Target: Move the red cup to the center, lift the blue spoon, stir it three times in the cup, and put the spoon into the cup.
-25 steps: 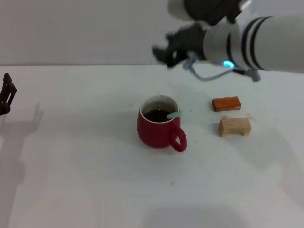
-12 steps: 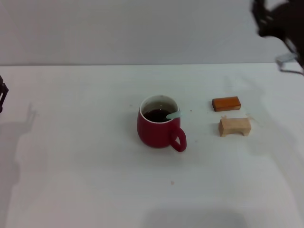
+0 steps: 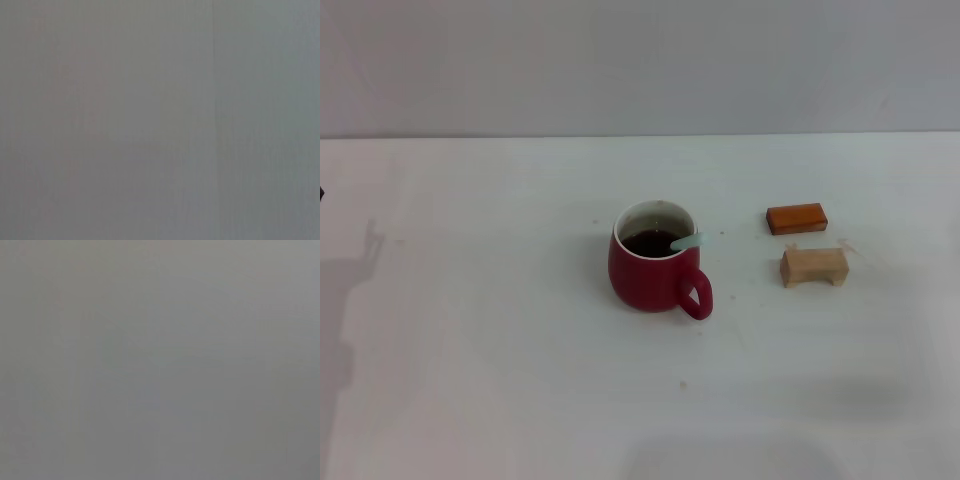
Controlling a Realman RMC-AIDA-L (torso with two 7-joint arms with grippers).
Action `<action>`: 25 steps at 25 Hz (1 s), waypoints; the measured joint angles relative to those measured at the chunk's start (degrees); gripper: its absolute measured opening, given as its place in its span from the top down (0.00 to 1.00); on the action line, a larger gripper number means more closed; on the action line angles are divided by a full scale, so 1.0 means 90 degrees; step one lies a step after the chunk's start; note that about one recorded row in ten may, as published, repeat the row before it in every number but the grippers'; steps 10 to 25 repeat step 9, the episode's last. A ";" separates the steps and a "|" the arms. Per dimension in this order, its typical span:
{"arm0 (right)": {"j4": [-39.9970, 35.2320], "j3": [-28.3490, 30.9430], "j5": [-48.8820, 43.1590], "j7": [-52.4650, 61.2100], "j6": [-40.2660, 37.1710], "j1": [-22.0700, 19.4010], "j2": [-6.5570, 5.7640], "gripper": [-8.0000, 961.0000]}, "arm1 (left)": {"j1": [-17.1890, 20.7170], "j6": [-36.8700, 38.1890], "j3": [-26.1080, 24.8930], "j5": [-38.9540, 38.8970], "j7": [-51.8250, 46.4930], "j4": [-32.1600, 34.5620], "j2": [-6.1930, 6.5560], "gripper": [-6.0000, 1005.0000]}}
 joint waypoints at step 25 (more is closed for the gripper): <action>-0.0982 -0.0291 0.1142 0.0196 -0.1177 0.0042 -0.0011 0.39 | 0.0017 -0.0017 -0.0092 -0.0001 0.0000 0.0032 0.0002 0.16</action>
